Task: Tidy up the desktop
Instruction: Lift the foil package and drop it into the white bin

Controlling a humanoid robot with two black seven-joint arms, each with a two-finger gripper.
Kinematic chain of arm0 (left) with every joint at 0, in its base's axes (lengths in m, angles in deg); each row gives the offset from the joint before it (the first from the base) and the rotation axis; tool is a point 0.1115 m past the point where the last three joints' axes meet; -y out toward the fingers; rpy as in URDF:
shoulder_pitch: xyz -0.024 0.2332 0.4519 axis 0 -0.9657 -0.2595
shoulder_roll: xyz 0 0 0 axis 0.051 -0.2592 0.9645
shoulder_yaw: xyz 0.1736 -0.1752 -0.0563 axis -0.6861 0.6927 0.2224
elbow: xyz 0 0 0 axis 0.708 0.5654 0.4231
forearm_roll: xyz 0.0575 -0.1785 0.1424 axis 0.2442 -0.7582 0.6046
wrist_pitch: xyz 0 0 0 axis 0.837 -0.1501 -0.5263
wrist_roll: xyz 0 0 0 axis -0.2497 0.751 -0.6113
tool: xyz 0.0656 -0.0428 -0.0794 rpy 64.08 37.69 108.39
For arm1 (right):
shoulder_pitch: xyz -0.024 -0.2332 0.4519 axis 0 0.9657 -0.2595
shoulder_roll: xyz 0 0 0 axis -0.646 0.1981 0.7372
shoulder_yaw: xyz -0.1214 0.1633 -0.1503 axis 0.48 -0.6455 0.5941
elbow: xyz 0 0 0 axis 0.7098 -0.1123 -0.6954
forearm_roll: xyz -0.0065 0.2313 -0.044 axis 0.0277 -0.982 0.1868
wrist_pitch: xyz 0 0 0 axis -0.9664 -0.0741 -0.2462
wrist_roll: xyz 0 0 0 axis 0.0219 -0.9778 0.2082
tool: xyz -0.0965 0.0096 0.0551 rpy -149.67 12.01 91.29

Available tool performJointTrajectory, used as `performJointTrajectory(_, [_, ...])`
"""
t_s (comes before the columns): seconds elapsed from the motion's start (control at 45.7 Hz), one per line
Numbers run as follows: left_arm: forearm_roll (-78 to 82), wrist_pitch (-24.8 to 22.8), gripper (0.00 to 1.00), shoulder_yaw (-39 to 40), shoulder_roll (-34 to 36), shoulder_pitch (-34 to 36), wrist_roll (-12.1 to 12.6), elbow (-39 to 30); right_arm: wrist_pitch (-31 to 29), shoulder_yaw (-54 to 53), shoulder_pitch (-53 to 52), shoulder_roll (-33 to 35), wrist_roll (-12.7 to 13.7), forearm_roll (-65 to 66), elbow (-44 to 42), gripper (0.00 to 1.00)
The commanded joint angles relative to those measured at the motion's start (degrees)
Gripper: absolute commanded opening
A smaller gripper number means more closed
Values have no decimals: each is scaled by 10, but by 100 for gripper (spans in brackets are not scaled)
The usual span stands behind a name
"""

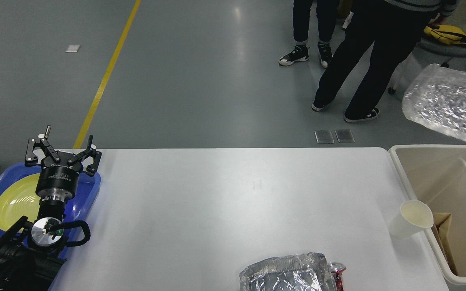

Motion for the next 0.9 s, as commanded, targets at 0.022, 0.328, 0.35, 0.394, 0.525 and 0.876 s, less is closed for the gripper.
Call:
performJointTrajectory(0.022, [0, 0, 97, 0, 0, 0, 0, 0, 102, -73, 185, -48, 1, -21, -111, 0])
performJointTrajectory(0.328, [0, 0, 97, 0, 0, 0, 0, 0, 193, -62, 386, -217, 7, -184, -360, 0])
performJointTrajectory(0.35, [0, 0, 97, 0, 0, 0, 0, 0, 195, -55, 387, -218, 7, -184, -360, 33])
performJointTrajectory(0.394, [0, 0, 97, 0, 0, 0, 0, 0, 200, -43, 388, -218, 7, -184, -359, 100])
performJointTrajectory(0.525, [0, 0, 97, 0, 0, 0, 0, 0, 204, -24, 407, -220, 6, -190, -360, 100])
performJointTrajectory(0.876, [0, 0, 97, 0, 0, 0, 0, 0, 190, -34, 333, -225, 7, -207, -363, 100])
